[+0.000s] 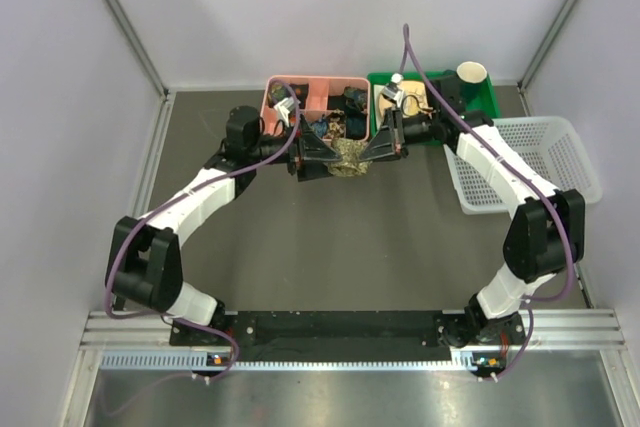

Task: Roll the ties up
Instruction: Move the storage box to the center of the board.

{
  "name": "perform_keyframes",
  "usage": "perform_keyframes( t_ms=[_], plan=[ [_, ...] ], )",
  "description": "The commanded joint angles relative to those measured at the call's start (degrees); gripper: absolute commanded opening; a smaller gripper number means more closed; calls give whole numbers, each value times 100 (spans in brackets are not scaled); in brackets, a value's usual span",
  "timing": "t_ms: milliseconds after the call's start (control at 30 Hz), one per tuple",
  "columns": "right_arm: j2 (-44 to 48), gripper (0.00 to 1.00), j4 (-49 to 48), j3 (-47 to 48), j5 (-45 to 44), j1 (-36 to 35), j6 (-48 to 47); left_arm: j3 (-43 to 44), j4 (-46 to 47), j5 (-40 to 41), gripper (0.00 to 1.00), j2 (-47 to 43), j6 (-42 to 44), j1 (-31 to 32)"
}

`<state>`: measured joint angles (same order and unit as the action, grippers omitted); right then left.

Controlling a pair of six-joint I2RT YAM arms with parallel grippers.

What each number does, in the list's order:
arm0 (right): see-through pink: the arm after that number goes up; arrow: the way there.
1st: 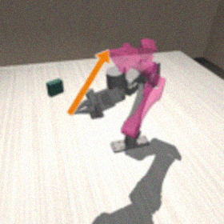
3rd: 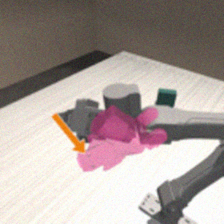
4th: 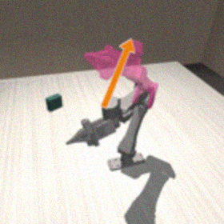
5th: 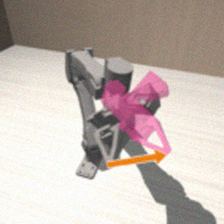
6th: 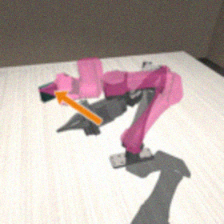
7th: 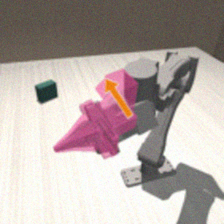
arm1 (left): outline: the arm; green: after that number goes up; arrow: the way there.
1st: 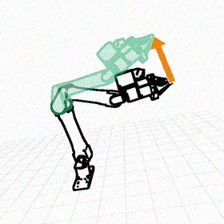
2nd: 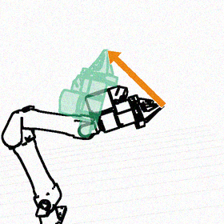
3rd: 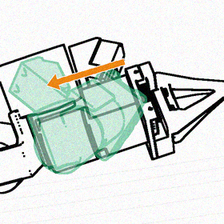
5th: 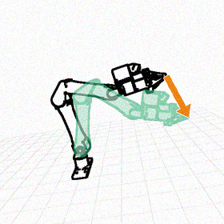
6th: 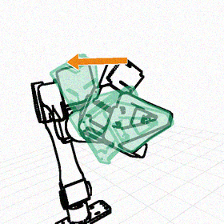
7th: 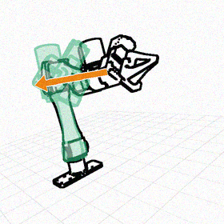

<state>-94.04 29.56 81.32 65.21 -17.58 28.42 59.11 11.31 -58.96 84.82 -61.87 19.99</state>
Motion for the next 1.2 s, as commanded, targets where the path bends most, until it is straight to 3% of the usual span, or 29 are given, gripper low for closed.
perform_keyframes(
  t_ms=[0,233,533,733,1100,1167],
  plan=[
    [272,0,-170,-2,150,-193,-162,83,626,-160,99,53,-273,145],
    [290,0,-363,-20,194,-298,-13,136,723,-2,99,96,-291,383],
    [413,0,-548,-107,220,-404,163,118,1004,104,78,202,-510,374],
    [404,0,-592,-125,238,-439,225,101,1171,139,77,246,-616,383],
    [325,0,-592,-46,167,-456,207,-58,1277,104,45,193,-766,330],
    [316,0,-557,-29,141,-456,172,-66,1286,87,32,176,-774,295]
  ],
)
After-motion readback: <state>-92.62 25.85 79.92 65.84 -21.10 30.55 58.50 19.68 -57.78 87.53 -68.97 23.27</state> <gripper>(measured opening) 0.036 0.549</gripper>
